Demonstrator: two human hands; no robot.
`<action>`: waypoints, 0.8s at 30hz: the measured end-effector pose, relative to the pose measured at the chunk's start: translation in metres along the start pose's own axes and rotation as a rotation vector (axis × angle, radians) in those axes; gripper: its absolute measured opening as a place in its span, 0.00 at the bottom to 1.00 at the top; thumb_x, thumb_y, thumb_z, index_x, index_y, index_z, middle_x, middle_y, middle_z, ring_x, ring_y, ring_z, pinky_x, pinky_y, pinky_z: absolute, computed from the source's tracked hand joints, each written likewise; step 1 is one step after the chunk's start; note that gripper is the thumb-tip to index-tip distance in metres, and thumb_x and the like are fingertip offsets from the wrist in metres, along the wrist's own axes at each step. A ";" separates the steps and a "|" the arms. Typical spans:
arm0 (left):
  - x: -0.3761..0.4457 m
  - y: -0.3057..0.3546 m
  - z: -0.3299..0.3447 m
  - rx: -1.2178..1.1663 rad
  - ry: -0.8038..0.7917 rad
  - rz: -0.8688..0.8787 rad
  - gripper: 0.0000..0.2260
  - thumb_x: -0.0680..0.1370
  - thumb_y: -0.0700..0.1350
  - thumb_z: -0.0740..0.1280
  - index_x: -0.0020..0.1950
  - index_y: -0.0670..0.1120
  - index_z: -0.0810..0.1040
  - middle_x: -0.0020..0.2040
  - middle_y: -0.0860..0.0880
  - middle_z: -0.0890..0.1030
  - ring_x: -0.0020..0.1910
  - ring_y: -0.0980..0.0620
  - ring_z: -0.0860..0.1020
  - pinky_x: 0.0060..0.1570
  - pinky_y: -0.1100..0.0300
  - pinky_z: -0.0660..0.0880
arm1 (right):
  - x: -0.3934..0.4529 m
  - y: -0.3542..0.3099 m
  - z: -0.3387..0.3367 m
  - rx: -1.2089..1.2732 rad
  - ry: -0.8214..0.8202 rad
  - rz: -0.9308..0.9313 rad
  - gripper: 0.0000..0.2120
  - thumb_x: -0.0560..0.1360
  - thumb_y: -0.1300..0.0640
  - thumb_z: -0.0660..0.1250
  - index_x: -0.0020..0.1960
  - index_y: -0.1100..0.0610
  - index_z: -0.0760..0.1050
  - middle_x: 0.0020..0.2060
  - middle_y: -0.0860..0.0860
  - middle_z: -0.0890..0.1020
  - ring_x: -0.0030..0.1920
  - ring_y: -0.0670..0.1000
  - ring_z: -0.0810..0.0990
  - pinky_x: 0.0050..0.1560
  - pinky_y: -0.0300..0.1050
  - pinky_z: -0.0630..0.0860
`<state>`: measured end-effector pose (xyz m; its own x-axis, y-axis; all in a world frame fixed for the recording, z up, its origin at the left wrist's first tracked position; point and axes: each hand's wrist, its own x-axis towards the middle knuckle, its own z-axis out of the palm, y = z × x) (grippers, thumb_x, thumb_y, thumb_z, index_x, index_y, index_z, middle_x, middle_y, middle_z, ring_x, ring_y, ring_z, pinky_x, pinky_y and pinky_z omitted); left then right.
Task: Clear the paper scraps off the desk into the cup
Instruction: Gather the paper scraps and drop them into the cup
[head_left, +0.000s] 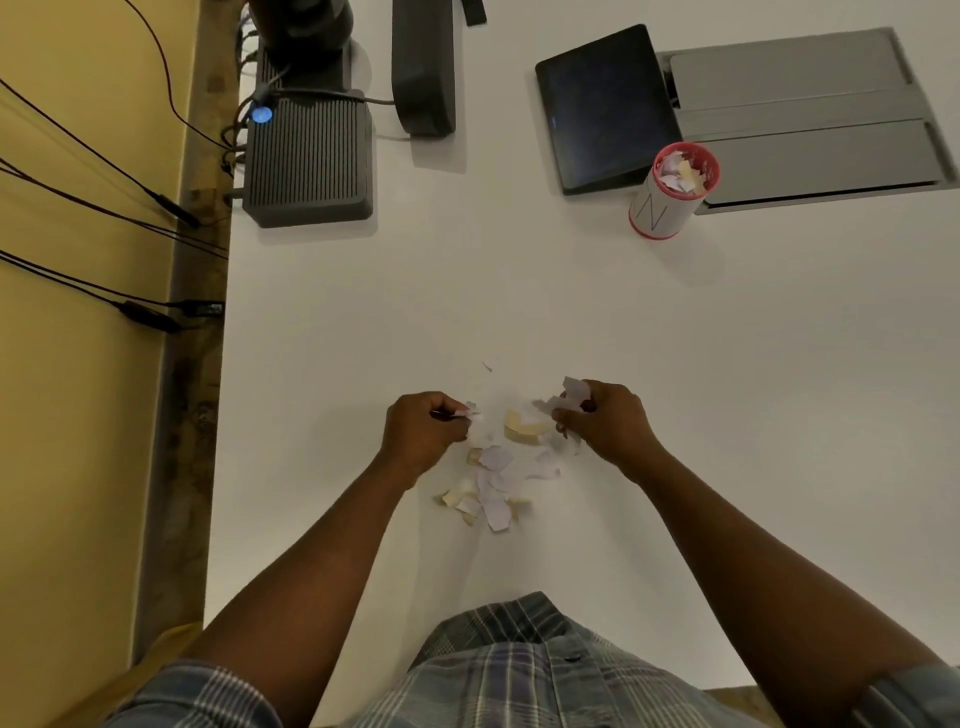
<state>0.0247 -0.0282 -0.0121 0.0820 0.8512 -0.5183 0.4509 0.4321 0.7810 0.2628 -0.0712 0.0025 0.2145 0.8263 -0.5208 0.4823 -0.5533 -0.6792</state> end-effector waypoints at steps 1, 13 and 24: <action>0.002 0.002 -0.001 -0.037 -0.005 -0.012 0.06 0.68 0.35 0.75 0.39 0.45 0.83 0.43 0.45 0.85 0.40 0.51 0.83 0.47 0.56 0.81 | 0.000 0.000 -0.002 0.034 -0.010 0.014 0.10 0.74 0.55 0.71 0.53 0.57 0.81 0.44 0.51 0.85 0.44 0.52 0.81 0.43 0.41 0.72; 0.018 0.030 0.014 -0.161 -0.030 -0.010 0.06 0.69 0.35 0.74 0.38 0.45 0.83 0.40 0.50 0.85 0.38 0.54 0.83 0.41 0.62 0.80 | 0.009 -0.004 -0.022 0.055 0.034 -0.005 0.04 0.76 0.57 0.65 0.49 0.52 0.78 0.39 0.46 0.85 0.45 0.50 0.83 0.46 0.44 0.77; 0.069 0.095 0.050 -0.150 -0.104 0.093 0.04 0.69 0.36 0.75 0.39 0.43 0.83 0.44 0.48 0.86 0.42 0.51 0.84 0.46 0.57 0.81 | 0.058 -0.020 -0.096 0.068 0.312 -0.067 0.07 0.73 0.58 0.68 0.40 0.49 0.82 0.39 0.43 0.85 0.43 0.42 0.80 0.41 0.25 0.71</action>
<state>0.1173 0.0571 0.0088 0.2121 0.8576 -0.4686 0.3000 0.3992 0.8664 0.3476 -0.0024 0.0354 0.4397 0.8476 -0.2971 0.4486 -0.4938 -0.7449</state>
